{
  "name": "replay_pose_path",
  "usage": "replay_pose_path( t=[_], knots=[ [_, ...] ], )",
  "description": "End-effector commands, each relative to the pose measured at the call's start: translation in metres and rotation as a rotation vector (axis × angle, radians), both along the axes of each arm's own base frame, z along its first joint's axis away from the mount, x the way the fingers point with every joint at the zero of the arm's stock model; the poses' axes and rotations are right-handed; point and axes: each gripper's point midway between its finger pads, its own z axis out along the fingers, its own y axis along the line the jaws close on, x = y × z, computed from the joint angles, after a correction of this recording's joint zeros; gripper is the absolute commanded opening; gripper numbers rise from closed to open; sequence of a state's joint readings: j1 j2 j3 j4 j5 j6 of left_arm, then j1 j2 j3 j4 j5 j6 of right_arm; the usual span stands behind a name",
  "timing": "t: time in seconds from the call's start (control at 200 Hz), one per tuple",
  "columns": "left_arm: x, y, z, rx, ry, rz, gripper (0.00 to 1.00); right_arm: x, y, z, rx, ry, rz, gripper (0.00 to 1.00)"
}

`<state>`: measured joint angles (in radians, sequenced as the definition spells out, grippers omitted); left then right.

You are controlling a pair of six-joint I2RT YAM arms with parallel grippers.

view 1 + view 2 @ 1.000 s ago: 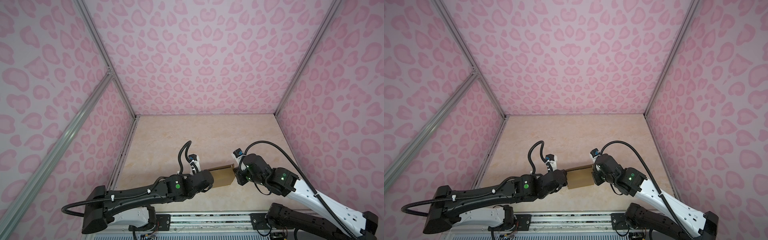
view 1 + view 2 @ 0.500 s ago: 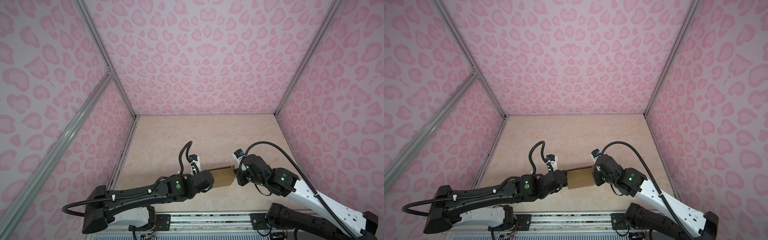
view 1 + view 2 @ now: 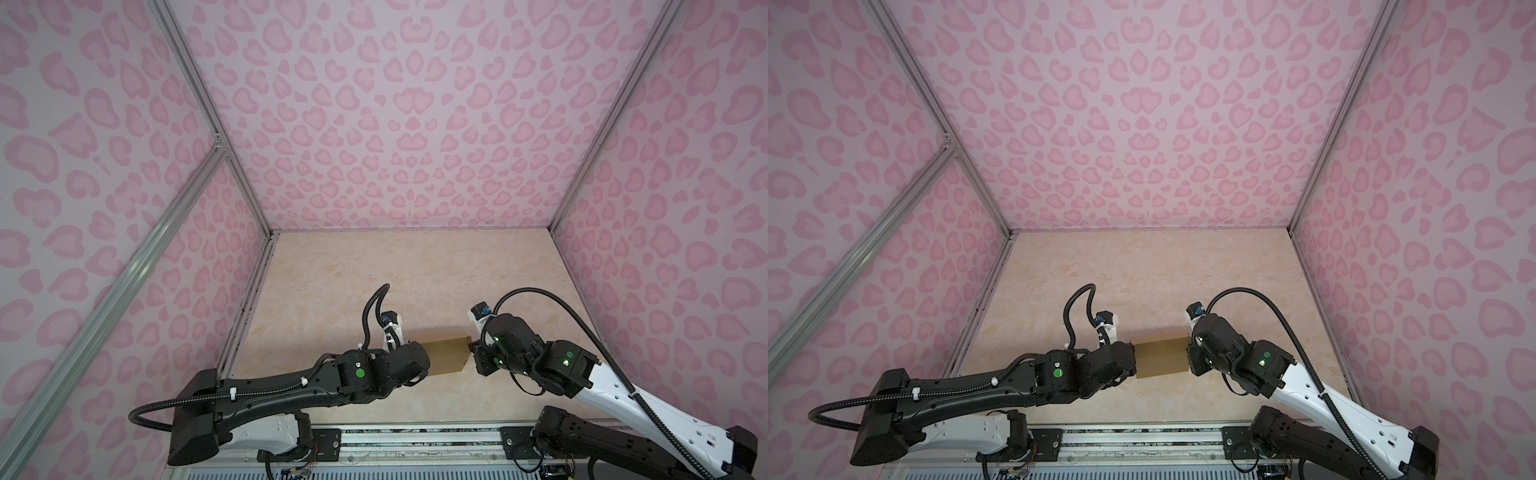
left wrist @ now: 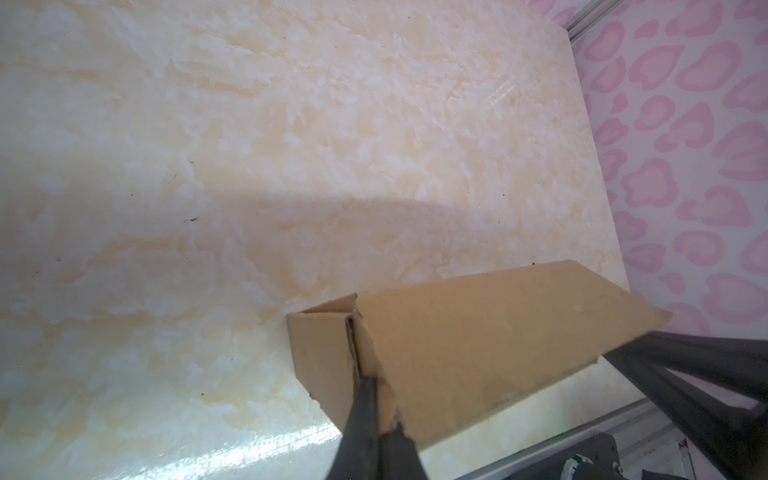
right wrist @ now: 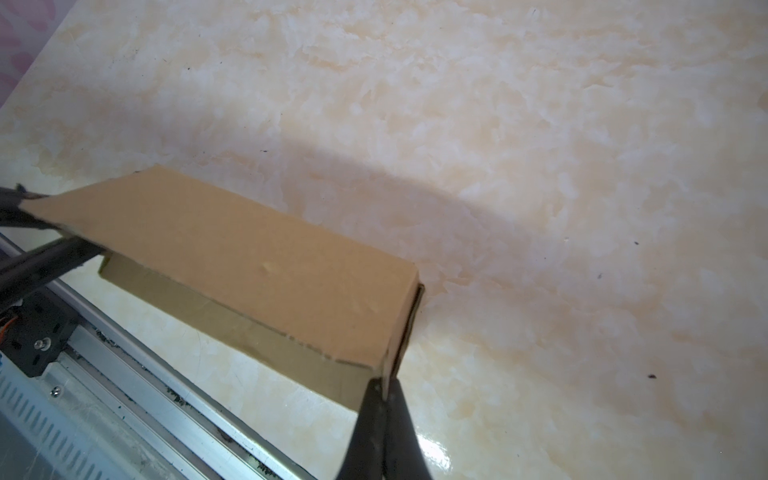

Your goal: Fold the paper box

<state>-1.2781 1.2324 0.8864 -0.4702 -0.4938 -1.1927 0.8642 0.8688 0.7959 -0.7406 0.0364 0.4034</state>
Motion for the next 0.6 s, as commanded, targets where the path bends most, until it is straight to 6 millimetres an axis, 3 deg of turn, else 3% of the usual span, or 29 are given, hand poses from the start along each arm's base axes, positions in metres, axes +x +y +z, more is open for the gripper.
replay_pose_path(
  t=[0.0,0.595],
  knots=[
    [-0.026,0.0211,-0.0356,0.139,0.148,-0.059,0.03,-0.0034,-0.0043,-0.0073,-0.013,0.017,-0.019,0.0],
    [-0.0229,0.0212,-0.0326,0.148,0.132,-0.053,0.13,-0.0036,-0.0048,0.0006,0.01,-0.01,-0.044,0.04]
  ],
)
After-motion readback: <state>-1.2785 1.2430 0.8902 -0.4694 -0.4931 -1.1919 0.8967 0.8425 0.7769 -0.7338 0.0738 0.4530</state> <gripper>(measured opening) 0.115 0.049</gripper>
